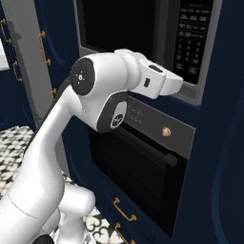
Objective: Pick the lemon wedge from the sink and place it in the bowl. Then pick the bowl and place it in the microwave. Then close the microwave door and press the start button.
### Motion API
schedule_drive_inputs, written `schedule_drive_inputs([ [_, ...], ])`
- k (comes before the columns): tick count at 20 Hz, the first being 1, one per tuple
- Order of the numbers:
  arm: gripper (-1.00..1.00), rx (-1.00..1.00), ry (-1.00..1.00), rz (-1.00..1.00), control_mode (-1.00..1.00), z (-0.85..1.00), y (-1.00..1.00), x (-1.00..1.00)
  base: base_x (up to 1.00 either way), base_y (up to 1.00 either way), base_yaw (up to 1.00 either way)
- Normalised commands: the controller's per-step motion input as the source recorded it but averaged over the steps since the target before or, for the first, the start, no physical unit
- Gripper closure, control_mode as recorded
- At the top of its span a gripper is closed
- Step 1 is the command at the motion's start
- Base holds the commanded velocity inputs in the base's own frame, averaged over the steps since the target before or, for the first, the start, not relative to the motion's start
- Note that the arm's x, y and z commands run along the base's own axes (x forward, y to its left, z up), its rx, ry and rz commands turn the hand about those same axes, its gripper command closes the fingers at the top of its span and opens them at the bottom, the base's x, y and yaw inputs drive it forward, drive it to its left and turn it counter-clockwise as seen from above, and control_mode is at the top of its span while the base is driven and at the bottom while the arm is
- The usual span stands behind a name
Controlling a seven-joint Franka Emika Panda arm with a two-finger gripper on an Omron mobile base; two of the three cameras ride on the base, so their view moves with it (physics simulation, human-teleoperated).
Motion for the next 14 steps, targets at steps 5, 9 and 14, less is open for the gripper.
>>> schedule_drive_inputs([
  [5, 1.00, 0.05, -0.02, 0.00, -1.00, 0.00, -0.11, 0.06, 0.00, 0.00, 0.00],
  [9, 1.00, 0.00, 0.00, 0.00, -1.00, 0.00, 0.00, 0.19, 0.00, 0.00, 0.00],
  [14, 1.00, 0.00, 0.00, 0.00, -1.00, -0.03, -0.08, 0.27, 0.00, 0.00, 0.00],
])
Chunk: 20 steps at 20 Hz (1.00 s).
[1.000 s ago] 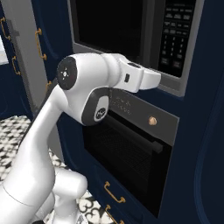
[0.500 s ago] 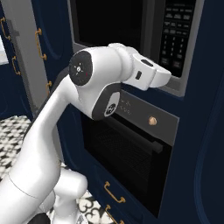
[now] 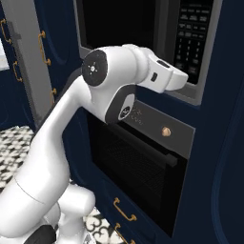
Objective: Pick the lemon wedge from the sink and place it in the bowl. Then pick the bowl and place it in the microwave. Then close the microwave door and press the start button.
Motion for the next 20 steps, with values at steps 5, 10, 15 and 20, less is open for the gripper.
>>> schedule_drive_inputs([
  [5, 1.00, 0.03, 0.00, 0.00, -1.00, -0.02, -0.32, 0.08, 0.00, 0.00, 0.00],
  [10, 1.00, 0.00, 0.00, 0.00, -1.00, -0.10, -0.15, 0.07, 0.00, 0.00, 0.00],
  [15, 1.00, 0.00, 0.00, 0.00, -1.00, -0.15, 0.00, 0.16, 0.00, 0.00, 0.00],
  [20, 1.00, 0.00, 0.00, 0.00, -1.00, -0.04, 0.00, 0.25, 0.00, 0.00, 0.00],
])
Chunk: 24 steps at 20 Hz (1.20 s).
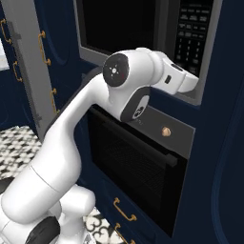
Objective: Pick the lemon wedge from the sink and place it in the bowl. Then pick the bowl and place it in the microwave. Then close the microwave door and press the start button.
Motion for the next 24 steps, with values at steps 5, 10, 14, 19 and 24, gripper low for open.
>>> schedule_drive_inputs([
  [5, 1.00, 0.01, 0.00, 0.00, -1.00, -0.09, -0.04, 0.15, 0.00, 0.00, 0.00],
  [10, 1.00, 0.00, 0.00, 0.00, -1.00, -0.13, -0.03, 0.23, 0.00, 0.00, 0.00],
  [14, 1.00, 0.06, 0.00, 0.00, -1.00, -0.01, -0.19, 0.36, 0.00, 0.00, 0.00],
  [19, 1.00, 0.11, 0.00, 0.03, -1.00, 0.00, -0.41, 0.54, 0.00, 0.00, 0.00],
  [24, 1.00, 0.21, -0.01, 0.18, -1.00, 0.00, -0.63, 0.67, 0.00, 0.00, 0.00],
])
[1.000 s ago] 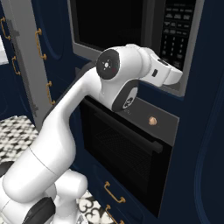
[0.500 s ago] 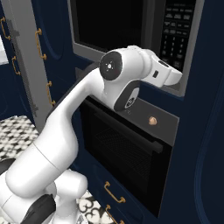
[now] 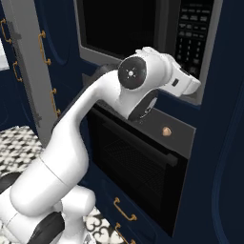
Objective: Pick the lemon wedge from the sink and place it in the bowl. Then pick the bowl and place it in the microwave. Then close the microwave door and press the start button.
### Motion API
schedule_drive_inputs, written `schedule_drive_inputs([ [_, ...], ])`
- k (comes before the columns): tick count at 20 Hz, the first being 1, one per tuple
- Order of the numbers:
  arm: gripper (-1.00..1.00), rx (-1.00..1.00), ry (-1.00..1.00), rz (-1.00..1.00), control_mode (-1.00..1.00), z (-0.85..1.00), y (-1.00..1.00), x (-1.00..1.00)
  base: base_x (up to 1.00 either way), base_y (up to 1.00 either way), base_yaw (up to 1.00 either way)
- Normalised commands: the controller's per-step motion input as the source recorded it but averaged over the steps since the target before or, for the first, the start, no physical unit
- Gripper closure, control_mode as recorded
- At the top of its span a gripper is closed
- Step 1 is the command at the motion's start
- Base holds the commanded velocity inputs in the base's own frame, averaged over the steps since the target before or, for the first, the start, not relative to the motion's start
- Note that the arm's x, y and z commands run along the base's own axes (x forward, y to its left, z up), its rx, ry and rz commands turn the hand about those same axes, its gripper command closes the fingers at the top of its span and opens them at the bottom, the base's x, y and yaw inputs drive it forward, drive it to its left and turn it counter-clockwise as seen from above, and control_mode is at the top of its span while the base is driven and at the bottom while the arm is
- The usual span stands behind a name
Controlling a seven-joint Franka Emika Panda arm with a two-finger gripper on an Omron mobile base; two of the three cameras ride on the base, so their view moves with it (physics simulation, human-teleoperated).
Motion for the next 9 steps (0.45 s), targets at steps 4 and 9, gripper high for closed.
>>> schedule_drive_inputs([
  [4, 1.00, 0.27, -0.05, 0.29, -1.00, 0.00, -0.68, 0.67, 0.00, 0.00, 0.00],
  [9, 1.00, 0.21, 0.00, 0.23, -1.00, 0.01, -0.29, 0.95, 0.00, 0.00, 0.00],
])
